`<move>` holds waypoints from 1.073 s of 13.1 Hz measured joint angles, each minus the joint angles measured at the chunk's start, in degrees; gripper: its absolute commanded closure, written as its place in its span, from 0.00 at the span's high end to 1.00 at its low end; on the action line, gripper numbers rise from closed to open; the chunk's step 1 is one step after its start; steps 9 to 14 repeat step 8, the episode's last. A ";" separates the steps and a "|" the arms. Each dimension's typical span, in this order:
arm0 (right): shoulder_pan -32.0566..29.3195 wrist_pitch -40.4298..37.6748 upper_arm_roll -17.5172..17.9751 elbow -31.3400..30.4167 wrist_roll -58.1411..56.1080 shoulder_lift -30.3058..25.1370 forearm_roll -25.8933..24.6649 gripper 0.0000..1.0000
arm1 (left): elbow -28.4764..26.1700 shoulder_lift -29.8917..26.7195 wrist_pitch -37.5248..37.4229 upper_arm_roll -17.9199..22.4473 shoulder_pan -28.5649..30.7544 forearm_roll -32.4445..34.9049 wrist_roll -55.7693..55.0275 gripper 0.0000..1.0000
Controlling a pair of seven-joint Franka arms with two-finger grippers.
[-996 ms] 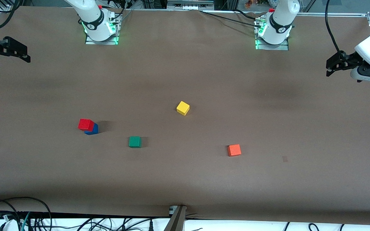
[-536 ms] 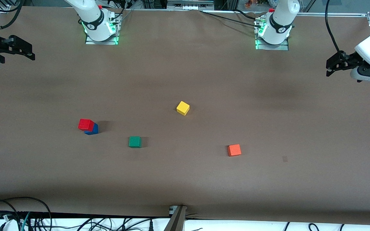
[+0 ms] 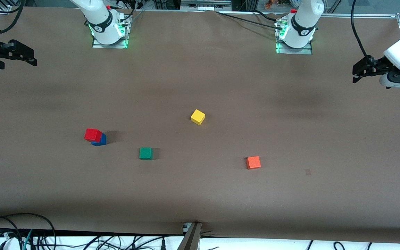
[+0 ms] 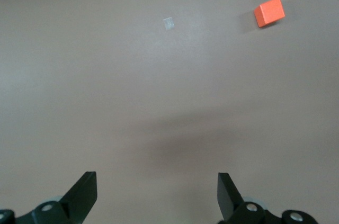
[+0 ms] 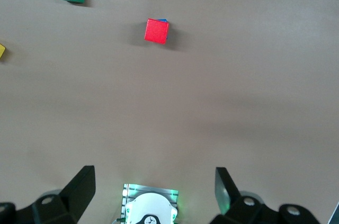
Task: Pass red block to right arm, stack on blue
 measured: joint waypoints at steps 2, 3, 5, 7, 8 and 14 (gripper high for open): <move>-0.10 0.00 0.00 0.00 0.00 0.02 0.00 1.00 | 0.00 0.00 0.00 -0.03 -0.01 0.00 -0.47 1.00; -0.12 0.00 0.00 0.00 0.00 0.03 0.00 1.00 | 0.00 0.00 0.00 -0.03 -0.01 0.00 -0.55 1.00; -0.13 0.00 0.00 0.00 0.00 0.04 0.00 1.00 | 0.00 0.00 0.00 -0.03 -0.01 0.00 -1.02 1.00; -0.13 0.00 0.00 0.00 0.00 0.05 0.00 1.00 | 0.00 0.00 0.00 -0.03 -0.01 -0.55 -2.44 1.00; -0.13 0.00 0.00 0.00 0.00 0.06 0.00 1.00 | 0.00 0.00 0.00 -0.03 -0.01 -1.23 -3.57 1.00; -0.13 0.00 0.00 0.00 0.00 0.06 0.00 1.00 | 0.00 0.00 0.00 -0.03 -0.01 -1.23 -3.57 1.00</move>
